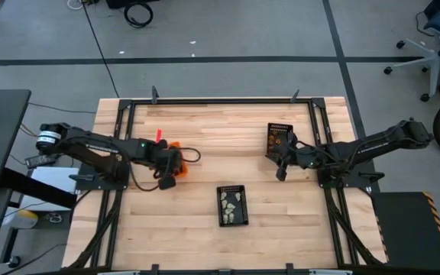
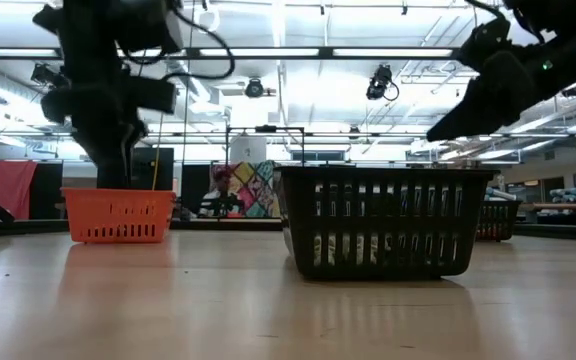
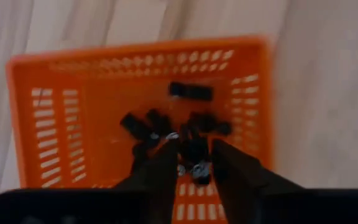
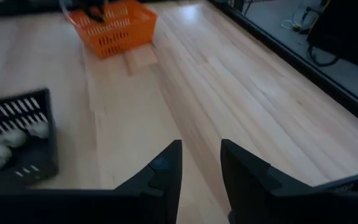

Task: Sort Halloween decoration
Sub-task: Put the black skeleton toy into the orange bin, then return to Home Position

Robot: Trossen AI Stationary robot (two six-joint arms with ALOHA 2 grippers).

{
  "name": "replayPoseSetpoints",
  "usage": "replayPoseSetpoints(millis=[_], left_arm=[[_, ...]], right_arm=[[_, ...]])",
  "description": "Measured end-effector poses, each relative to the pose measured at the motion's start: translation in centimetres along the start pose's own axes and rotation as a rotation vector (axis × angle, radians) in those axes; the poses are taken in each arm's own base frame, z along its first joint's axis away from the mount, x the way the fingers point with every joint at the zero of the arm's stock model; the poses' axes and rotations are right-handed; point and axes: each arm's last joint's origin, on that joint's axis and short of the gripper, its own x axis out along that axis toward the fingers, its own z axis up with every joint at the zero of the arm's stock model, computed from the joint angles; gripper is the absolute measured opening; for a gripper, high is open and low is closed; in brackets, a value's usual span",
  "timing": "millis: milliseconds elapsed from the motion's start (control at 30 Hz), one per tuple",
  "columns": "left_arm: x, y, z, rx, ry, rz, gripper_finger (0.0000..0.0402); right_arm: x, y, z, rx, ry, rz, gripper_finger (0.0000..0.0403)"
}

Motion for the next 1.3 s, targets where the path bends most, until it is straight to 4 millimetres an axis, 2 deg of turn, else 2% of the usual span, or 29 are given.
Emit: replayPoseSetpoints(millis=[100, 200, 467, 633, 800, 967, 1300], left_arm=[[0.3, 0.4, -0.8, -0.017, 0.01, 0.014, 0.0137], [0.1, 0.2, -1.4, -0.014, -0.071, -0.009, 0.0157], [-0.9, 0.8, -4.3, -0.043, -0.276, -0.071, 0.0161], [-2.0, 1.5, -5.9, -0.055, -0.404, -0.082, 0.0162], [-3.1, 2.2, -7.0, -0.108, -0.617, -0.103, 0.0162], [-3.7, 2.6, -7.6, -0.165, -0.843, -0.141, 0.0162], [-0.6, 2.5, -9.8, -0.22, -1.1, -0.227, 0.0162]], right_arm=[[-0.7, -0.2, 0.5, 0.05, -0.04, 0.022, 0.0115], [-1.7, -0.4, 1.0, 0.079, -0.104, 0.061, 0.0115], [-4.4, -1.7, 0.9, 0.098, -0.267, 0.094, 0.0115], [-5.2, -2.6, -0.3, 0.123, -0.34, 0.094, 0.0115], [-5.7, -3.6, -1.7, 0.17, -0.405, 0.061, 0.0115], [-6.1, -4.2, -2.2, 0.224, -0.478, 0.058, 0.0115], [-5.5, -4.3, -3.2, 0.277, -0.474, 0.052, 0.0115]])
